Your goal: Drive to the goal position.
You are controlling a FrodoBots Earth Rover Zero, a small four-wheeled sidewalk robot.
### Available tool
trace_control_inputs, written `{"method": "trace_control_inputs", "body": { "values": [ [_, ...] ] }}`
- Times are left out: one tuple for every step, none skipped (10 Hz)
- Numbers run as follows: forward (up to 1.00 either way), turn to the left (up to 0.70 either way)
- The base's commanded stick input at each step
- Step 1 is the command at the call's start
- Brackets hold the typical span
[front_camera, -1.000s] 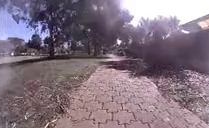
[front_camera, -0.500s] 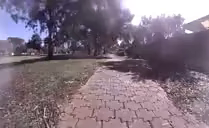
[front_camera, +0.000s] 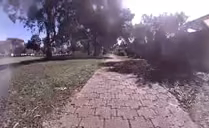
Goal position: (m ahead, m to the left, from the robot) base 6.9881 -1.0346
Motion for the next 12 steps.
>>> {"method": "trace_control_inputs", "body": {
  "values": [
    [0.70, 0.00],
    [0.70, 0.00],
    [0.69, 0.00],
    [0.68, 0.00],
    [0.68, 0.00],
    [0.67, 0.00],
    [0.65, 0.00],
    [0.66, 0.00],
    [0.67, 0.00],
    [0.68, 0.00],
    [0.69, 0.00],
    [0.68, 0.00]
  ]
}}
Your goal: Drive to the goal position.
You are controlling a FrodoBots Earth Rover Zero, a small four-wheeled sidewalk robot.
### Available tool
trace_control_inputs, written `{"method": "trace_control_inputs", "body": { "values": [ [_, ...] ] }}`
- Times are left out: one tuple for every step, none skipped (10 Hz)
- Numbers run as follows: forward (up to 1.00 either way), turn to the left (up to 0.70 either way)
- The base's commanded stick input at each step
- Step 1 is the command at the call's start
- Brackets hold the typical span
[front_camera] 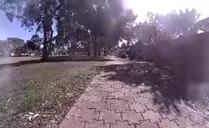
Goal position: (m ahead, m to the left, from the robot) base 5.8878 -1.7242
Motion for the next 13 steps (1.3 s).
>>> {"method": "trace_control_inputs", "body": {
  "values": [
    [0.67, 0.00],
    [0.67, 0.00],
    [0.67, 0.00],
    [0.67, 0.00],
    [0.63, 0.00],
    [0.63, 0.00],
    [0.63, 0.00],
    [0.64, -0.10],
    [0.63, -0.20],
    [0.63, -0.30],
    [0.64, -0.32],
    [0.65, -0.32],
    [0.66, 0.00]
  ]
}}
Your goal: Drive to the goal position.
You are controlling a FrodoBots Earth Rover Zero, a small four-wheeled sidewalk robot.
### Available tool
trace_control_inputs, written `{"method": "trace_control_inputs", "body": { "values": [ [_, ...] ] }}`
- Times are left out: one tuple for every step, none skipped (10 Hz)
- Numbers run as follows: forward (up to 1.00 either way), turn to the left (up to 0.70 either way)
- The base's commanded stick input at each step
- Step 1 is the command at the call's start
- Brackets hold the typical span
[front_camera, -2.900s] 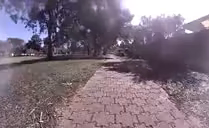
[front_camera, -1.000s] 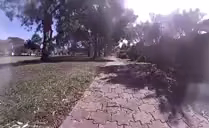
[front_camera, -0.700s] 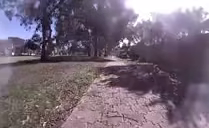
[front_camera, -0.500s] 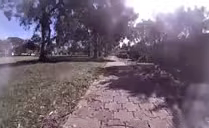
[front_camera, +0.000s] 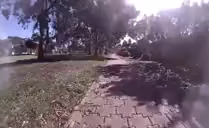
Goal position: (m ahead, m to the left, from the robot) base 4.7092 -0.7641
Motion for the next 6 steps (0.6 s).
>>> {"method": "trace_control_inputs", "body": {
  "values": [
    [0.67, 0.00],
    [0.68, 0.00],
    [0.69, 0.00],
    [0.69, 0.00],
    [0.69, 0.00],
    [0.67, 0.00]
  ]
}}
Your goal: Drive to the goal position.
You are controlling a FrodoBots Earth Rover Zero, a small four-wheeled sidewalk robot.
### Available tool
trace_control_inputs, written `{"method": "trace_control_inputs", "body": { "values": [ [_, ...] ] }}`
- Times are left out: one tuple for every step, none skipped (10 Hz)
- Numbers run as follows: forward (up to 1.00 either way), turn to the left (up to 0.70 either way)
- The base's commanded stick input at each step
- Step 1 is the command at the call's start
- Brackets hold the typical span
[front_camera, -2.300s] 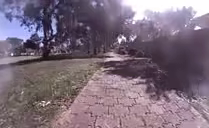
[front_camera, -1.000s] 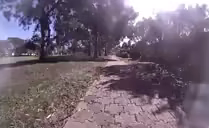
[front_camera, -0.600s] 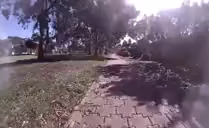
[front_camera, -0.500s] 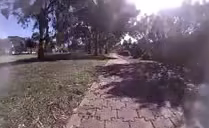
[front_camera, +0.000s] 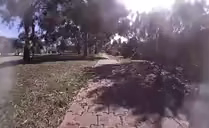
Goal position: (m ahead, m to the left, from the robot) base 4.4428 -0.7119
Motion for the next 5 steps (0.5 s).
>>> {"method": "trace_control_inputs", "body": {
  "values": [
    [0.67, 0.00],
    [0.67, 0.00],
    [0.67, 0.00],
    [0.67, 0.00],
    [0.67, 0.00]
  ]
}}
